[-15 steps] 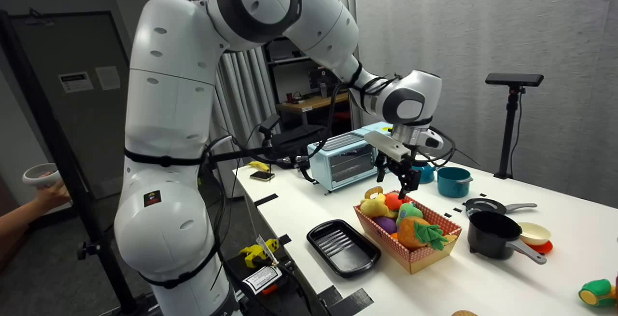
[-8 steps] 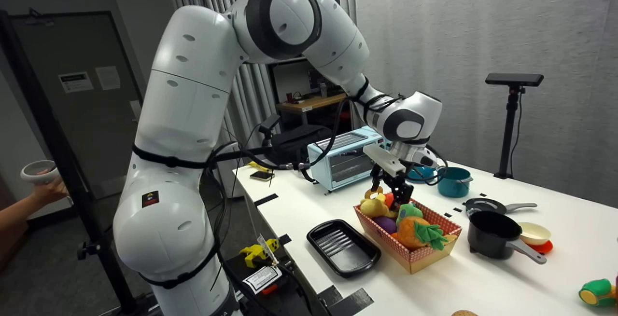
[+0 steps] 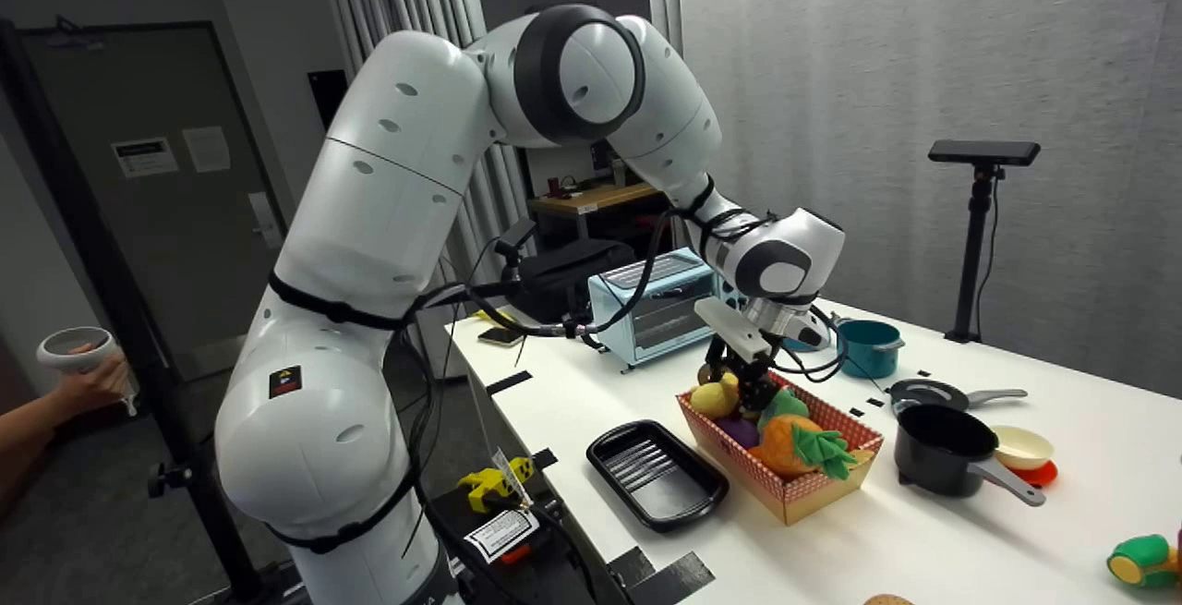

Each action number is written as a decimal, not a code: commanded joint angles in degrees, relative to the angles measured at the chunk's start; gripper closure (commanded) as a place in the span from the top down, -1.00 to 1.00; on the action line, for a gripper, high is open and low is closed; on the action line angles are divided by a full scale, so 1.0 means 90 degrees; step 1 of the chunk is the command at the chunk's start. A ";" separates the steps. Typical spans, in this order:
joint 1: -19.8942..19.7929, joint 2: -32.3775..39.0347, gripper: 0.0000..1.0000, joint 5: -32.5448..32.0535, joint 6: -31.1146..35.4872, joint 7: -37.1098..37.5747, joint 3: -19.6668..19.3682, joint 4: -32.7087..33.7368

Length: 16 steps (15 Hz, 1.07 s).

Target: Put the banana plushie on the black plate

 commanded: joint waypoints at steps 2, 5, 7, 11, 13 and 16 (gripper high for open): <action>-0.0241 0.0022 -0.30 0.0146 -0.0011 -0.0012 0.0060 0.0090; -0.0274 -0.0379 -0.73 0.0248 -0.0039 0.0067 0.0113 -0.0156; -0.0249 -0.0722 -0.98 0.0363 -0.0136 0.0173 0.0147 -0.0322; -0.0153 -0.1547 -0.93 0.0403 -0.0402 0.0459 0.0109 -0.0650; -0.0134 -0.1940 -0.96 0.0392 -0.0549 0.0592 0.0061 -0.0769; -0.0070 -0.2445 -0.94 0.0241 -0.0536 0.0800 -0.0047 -0.0951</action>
